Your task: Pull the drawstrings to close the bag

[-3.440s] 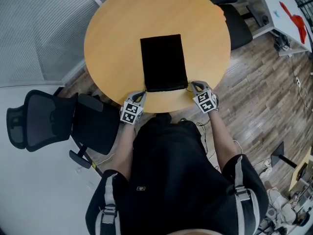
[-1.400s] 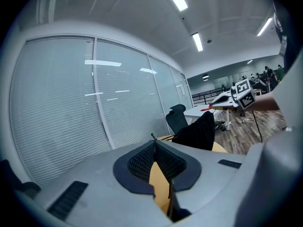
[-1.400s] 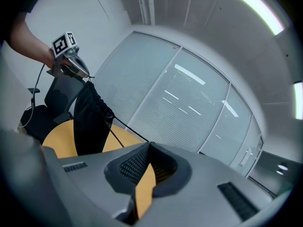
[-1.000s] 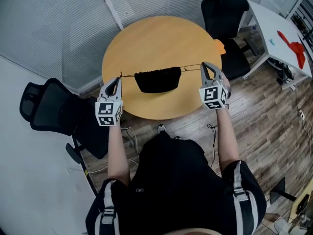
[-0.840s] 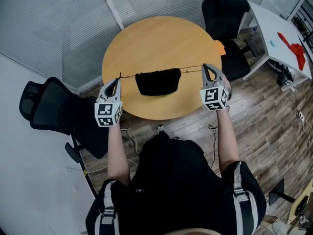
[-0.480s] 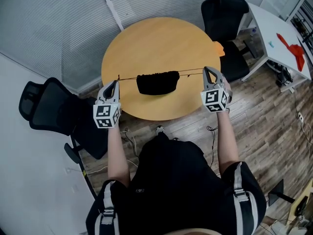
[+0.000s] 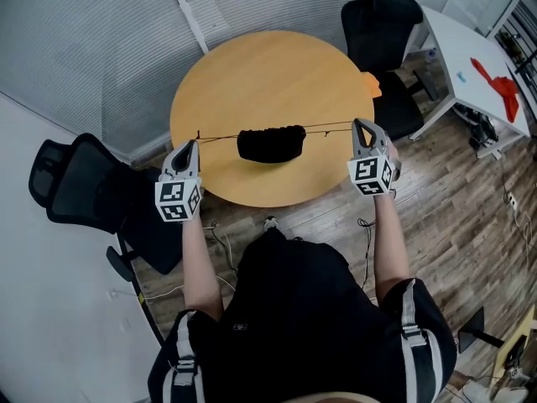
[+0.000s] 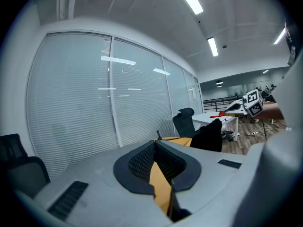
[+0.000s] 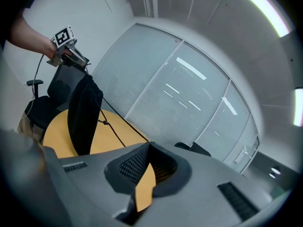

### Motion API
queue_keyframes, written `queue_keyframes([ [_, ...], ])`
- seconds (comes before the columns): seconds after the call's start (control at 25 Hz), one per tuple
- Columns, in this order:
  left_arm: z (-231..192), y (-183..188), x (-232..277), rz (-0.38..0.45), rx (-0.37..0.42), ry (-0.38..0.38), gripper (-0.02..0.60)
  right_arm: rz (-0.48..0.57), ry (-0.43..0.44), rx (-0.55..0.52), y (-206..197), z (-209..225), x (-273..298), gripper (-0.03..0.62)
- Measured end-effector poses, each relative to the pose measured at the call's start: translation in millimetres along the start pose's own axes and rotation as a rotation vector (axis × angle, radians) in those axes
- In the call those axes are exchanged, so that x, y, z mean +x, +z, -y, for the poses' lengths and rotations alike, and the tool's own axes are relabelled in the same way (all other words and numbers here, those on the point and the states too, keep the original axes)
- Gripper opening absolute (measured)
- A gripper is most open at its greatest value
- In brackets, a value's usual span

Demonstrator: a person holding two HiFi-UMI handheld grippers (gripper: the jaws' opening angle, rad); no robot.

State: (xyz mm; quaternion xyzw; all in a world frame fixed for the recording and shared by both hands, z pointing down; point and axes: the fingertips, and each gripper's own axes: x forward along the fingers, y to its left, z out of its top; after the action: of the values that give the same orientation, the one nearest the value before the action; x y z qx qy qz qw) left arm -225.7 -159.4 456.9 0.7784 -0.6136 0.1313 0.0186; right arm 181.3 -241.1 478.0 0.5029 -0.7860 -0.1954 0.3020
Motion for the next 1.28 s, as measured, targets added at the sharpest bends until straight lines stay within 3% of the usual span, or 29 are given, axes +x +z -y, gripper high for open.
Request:
queue_keyframes([
  [0.4,-4,-16,-5,-0.022,-0.021,0.024,0.015,-0.005,0.002,-0.001,-4,1,-5,0.058],
  [1.28,-35,-19,-30,-0.021,-0.016,0.160,0.015,-0.034,-0.019,-0.019,-17,4,-21,0.058],
])
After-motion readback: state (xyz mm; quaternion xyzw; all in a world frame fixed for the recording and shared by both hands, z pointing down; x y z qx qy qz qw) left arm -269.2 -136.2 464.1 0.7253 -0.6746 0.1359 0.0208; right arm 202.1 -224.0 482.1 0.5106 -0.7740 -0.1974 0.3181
